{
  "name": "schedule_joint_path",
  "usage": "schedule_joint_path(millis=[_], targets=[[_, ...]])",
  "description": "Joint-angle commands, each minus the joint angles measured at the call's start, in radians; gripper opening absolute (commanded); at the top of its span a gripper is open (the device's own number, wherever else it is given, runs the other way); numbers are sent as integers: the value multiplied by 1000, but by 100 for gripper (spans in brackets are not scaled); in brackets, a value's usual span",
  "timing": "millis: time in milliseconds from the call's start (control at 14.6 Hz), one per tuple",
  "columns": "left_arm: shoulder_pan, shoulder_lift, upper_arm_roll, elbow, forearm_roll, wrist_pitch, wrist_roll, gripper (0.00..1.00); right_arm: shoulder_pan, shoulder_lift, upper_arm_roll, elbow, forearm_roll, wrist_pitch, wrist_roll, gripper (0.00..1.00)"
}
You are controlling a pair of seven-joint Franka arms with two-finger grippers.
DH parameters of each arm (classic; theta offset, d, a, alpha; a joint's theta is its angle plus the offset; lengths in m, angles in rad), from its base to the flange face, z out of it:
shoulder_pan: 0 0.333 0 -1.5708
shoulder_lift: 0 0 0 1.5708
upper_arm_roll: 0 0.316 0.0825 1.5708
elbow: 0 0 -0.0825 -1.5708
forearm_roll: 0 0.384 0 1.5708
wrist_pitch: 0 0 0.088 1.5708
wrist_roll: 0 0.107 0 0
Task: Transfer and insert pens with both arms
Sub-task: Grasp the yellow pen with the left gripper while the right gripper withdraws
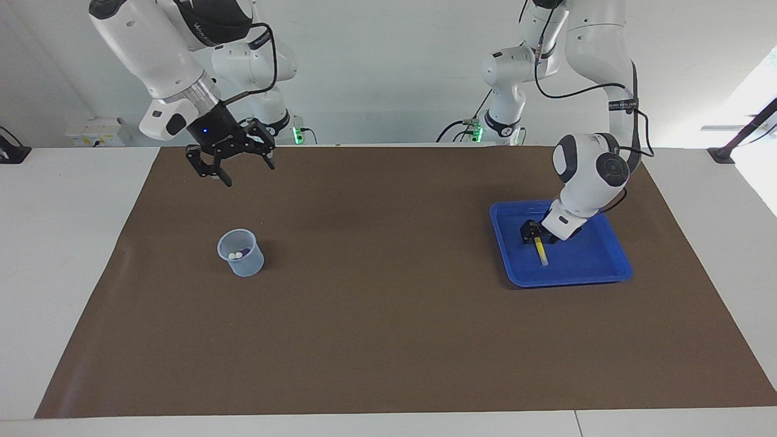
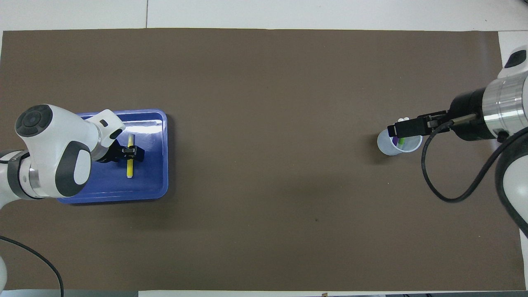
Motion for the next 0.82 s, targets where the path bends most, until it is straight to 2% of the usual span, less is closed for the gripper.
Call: schedule_joint_path(millis=[0, 137, 206, 412, 618, 755], targets=[[-10, 9, 6, -4, 37, 17, 4, 50, -5, -4, 4, -14, 93, -14, 128, 100], [-10, 14, 6, -2, 37, 17, 4, 6, -3, -15, 4, -32, 163, -12, 238, 100], [-10, 14, 6, -1, 37, 14, 4, 0, -3, -16, 4, -38, 186, -12, 264, 100], [-7, 14, 6, 1, 37, 12, 4, 0, -15, -22, 3, -43, 334, -37, 311, 100], [7, 14, 6, 19, 37, -11, 4, 0, -14, -33, 1, -51, 360, -78, 343, 100], [10, 17, 6, 71, 35, -92, -3, 0, 1, -39, 4, -69, 371, -54, 363, 100]])
